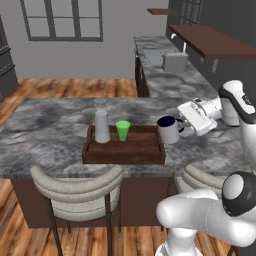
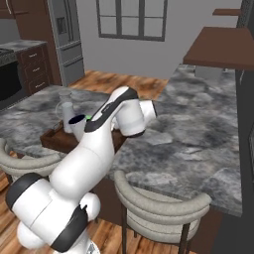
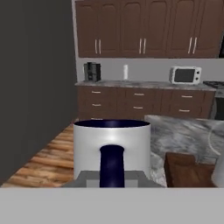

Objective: There is a tray on the dining counter. Grab the cup, mug, and pitcher and place them on the tray. The pitcher may be placed next to the tray if it cannot fit the tray.

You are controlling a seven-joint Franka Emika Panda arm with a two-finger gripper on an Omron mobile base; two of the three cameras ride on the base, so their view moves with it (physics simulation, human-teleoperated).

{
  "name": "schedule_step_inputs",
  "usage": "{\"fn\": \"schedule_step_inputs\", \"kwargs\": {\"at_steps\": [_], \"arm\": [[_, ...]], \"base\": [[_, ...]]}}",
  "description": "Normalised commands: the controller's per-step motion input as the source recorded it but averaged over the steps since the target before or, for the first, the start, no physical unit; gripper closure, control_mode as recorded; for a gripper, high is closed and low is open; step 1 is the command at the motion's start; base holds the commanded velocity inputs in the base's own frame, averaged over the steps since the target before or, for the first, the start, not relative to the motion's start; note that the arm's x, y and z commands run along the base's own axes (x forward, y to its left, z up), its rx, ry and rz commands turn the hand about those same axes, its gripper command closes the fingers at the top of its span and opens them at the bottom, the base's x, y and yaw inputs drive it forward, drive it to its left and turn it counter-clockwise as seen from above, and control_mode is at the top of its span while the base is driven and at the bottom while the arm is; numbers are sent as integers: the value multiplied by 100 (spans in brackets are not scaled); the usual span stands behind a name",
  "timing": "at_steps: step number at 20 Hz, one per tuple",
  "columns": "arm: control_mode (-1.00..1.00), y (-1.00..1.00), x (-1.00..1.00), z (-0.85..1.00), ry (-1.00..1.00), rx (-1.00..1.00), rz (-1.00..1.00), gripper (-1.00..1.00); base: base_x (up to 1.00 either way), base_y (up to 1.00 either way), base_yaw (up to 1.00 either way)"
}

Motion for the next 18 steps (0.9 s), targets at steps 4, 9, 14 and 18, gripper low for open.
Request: {"fn": "schedule_step_inputs", "kwargs": {"at_steps": [4, 9, 14, 18], "arm": [[-100, 0, 30, -15, -1, 1, -22, 100], [-100, 1, 31, -28, 0, 1, -26, 100], [-100, 0, 20, -33, 0, 2, -26, 100], [-100, 0, 26, -26, 0, 1, -25, 100]], "base": [[0, 0, 0], [0, 0, 0], [0, 0, 0], [0, 0, 0]]}}
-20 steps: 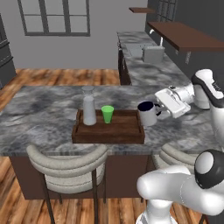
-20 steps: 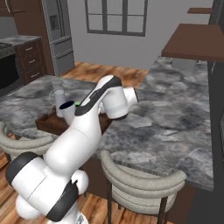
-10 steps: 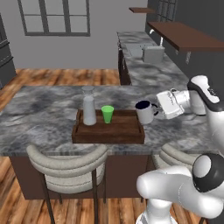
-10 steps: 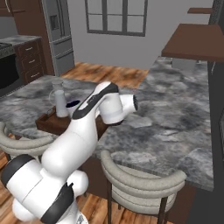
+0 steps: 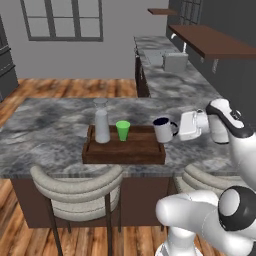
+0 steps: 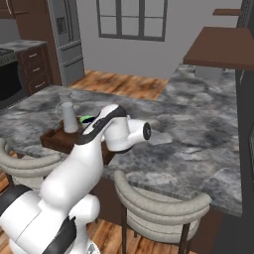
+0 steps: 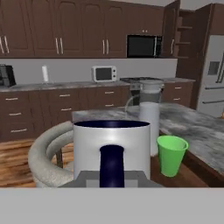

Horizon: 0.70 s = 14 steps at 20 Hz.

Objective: There is a tray on the dining counter. Grab the cup, mug, and pitcher and place them on the tray. The pitcher may be placed next to the tray if it cannot fit the tray.

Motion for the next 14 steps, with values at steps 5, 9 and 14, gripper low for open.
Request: {"fn": "schedule_step_inputs", "kwargs": {"at_steps": [5, 9, 14], "arm": [[-100, 3, 31, -31, 0, 2, -24, 100], [-100, 4, 32, -38, 0, 5, -23, 100], [-100, 5, 28, -37, 0, 6, -20, 100]], "base": [[0, 0, 0], [0, 0, 0], [0, 0, 0]]}}
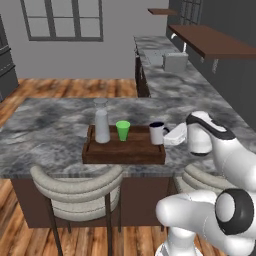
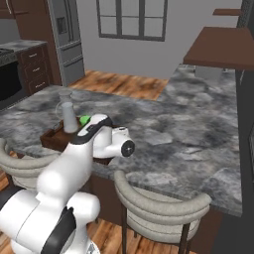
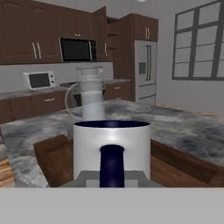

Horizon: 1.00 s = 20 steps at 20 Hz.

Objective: There is a tray on the dining counter. Grab the cup, mug, and pitcher and place them on the tray. The pitcher may be placed next to the tray if it cannot fit the tray.

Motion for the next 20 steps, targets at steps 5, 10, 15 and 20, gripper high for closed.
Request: {"fn": "schedule_step_inputs", "kwargs": {"at_steps": [5, 10, 15, 20], "arm": [[-100, 3, 24, -39, 0, 8, -18, 100], [-100, 6, 18, -43, 0, 7, -18, 100], [-100, 14, 17, -43, 0, 3, -17, 100], [-100, 10, 17, -35, 0, 2, -17, 100]], "base": [[0, 0, 0], [0, 0, 0], [0, 0, 0], [0, 0, 0]]}}
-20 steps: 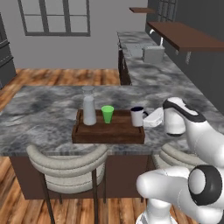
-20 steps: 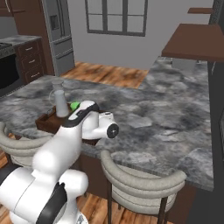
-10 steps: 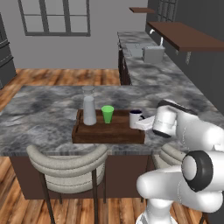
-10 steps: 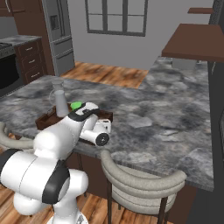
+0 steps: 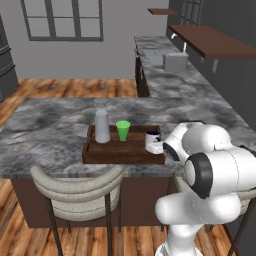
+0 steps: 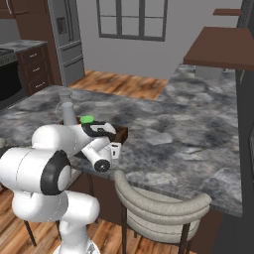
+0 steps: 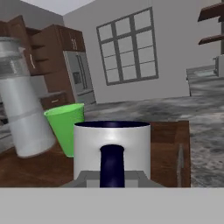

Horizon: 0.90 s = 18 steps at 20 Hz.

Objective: There is a tray on the dining counter. Grab the cup, mug, and pitcher and place them on the tray. The pitcher may be placed next to the tray if it cannot fit the tray.

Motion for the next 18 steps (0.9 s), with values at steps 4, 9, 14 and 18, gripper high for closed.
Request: {"fn": "schedule_step_inputs", "kwargs": {"at_steps": [4, 9, 14, 18], "arm": [[-100, 5, 16, -37, 0, 2, -17, 100], [-100, 4, 21, -33, 0, 1, -17, 100], [-100, 9, 24, -26, 0, 0, -17, -100], [-100, 1, 7, -9, 0, 0, -15, -100]], "base": [[0, 0, 0], [0, 0, 0], [0, 0, 0], [0, 0, 0]]}}
